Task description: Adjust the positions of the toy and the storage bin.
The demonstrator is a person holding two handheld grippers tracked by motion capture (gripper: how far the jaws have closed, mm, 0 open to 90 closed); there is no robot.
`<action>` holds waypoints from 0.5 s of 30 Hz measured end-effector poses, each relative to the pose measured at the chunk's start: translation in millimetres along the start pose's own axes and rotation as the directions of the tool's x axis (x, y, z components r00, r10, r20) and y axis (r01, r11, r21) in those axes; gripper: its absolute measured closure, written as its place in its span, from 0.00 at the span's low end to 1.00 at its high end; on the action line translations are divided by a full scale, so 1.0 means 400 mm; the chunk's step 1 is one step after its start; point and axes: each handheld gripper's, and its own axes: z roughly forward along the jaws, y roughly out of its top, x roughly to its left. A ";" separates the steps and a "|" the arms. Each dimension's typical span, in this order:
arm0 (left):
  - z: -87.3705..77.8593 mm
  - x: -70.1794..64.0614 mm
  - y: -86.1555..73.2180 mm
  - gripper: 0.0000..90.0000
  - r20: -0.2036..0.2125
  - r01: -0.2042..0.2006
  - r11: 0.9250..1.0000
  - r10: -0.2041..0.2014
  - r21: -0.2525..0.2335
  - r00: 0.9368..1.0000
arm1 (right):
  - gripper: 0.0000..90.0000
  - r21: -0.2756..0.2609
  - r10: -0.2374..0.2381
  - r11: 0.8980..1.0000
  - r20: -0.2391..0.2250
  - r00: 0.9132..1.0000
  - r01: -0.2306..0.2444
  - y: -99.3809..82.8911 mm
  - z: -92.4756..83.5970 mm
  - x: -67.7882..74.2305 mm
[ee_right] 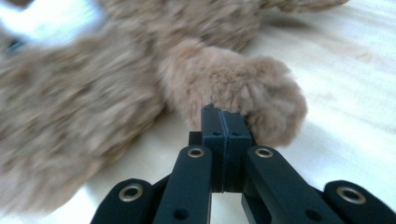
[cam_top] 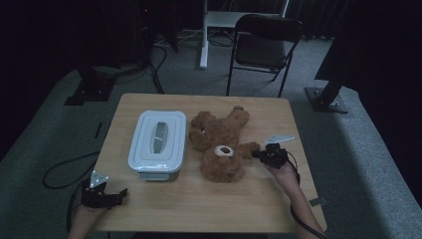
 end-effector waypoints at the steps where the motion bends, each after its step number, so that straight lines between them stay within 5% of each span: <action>1: 0.000 0.000 0.000 0.02 0.000 0.001 1.000 -0.001 -0.001 1.000 | 1.00 -0.002 -0.007 1.000 -0.011 1.000 0.007 -0.016 -0.011 0.017; 7: 0.000 0.000 0.000 0.02 0.000 0.000 1.000 0.000 -0.001 1.000 | 1.00 -0.015 0.007 1.000 -0.120 0.993 -0.009 -0.073 -0.026 0.087; 9: 0.000 0.000 0.000 0.02 0.000 0.000 1.000 0.000 0.000 1.000 | 1.00 -0.009 -0.020 1.000 -0.202 0.979 0.019 -0.097 -0.025 0.141; 12: 0.000 0.000 0.000 0.02 0.000 0.000 1.000 0.000 0.000 1.000 | 1.00 -0.015 -0.059 0.998 -0.316 0.947 0.057 -0.103 -0.030 0.199; 13: 0.000 0.000 0.000 0.02 -0.001 0.001 1.000 -0.001 0.000 1.000 | 1.00 -0.029 -0.087 0.996 -0.317 0.944 0.082 -0.101 -0.035 0.219; 15: 0.000 0.000 0.000 0.02 -0.001 0.001 1.000 -0.001 0.000 1.000 | 1.00 -0.050 -0.108 0.994 -0.276 0.955 0.097 -0.085 -0.049 0.233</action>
